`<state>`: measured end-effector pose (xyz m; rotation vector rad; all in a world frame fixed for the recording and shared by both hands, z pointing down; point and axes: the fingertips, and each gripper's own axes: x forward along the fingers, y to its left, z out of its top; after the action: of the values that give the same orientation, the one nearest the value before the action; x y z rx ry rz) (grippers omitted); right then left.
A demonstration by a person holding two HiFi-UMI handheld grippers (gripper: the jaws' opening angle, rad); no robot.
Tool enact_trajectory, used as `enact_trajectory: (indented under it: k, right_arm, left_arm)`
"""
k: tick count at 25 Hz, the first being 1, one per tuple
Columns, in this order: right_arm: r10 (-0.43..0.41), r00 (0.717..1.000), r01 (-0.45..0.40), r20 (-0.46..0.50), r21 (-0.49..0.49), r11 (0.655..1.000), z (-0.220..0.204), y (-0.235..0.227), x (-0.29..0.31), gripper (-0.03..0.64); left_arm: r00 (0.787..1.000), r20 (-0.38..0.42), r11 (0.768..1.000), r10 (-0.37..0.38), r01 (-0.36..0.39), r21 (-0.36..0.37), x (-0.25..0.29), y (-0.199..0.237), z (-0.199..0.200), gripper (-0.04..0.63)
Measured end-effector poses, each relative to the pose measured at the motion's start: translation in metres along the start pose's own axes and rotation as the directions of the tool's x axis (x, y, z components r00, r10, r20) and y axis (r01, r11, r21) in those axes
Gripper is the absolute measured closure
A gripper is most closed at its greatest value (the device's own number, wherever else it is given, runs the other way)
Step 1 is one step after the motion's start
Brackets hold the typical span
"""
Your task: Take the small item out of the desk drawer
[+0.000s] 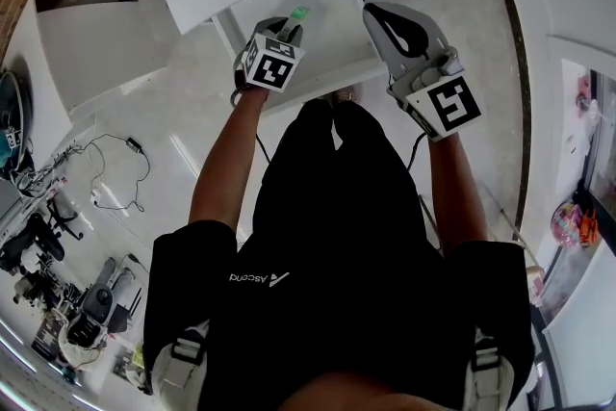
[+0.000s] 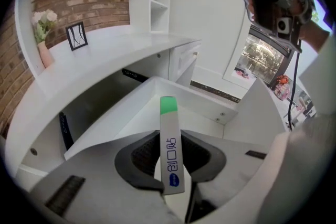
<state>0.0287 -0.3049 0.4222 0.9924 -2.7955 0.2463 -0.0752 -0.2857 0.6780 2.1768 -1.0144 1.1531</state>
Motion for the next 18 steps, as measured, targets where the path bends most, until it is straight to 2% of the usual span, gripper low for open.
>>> enact_trajectory:
  k: [4, 8, 15, 18]
  right_arm:
    - [0.009, 1.000, -0.008, 0.029, -0.012, 1.000, 0.010, 0.004, -0.001, 0.615]
    - [0.018, 0.998, -0.016, 0.054, -0.027, 0.999, 0.019, 0.009, 0.000, 0.615]
    - [0.033, 0.995, -0.029, 0.091, -0.053, 0.998, 0.043, 0.024, -0.006, 0.615]
    - [0.039, 0.994, -0.032, 0.105, -0.067, 0.997, 0.053, 0.033, -0.009, 0.615]
  left_arm:
    - [0.993, 0.114, 1.000, 0.018, -0.017, -0.009, -0.040, -0.004, 0.029, 0.506]
    - [0.969, 0.247, 0.999, 0.029, -0.024, -0.024, -0.086, -0.010, 0.062, 0.506]
    - [0.893, 0.446, 0.998, 0.056, -0.039, -0.046, -0.162, -0.022, 0.102, 0.506]
    - [0.853, 0.518, 0.997, 0.070, -0.040, -0.068, -0.195, -0.025, 0.116, 0.506]
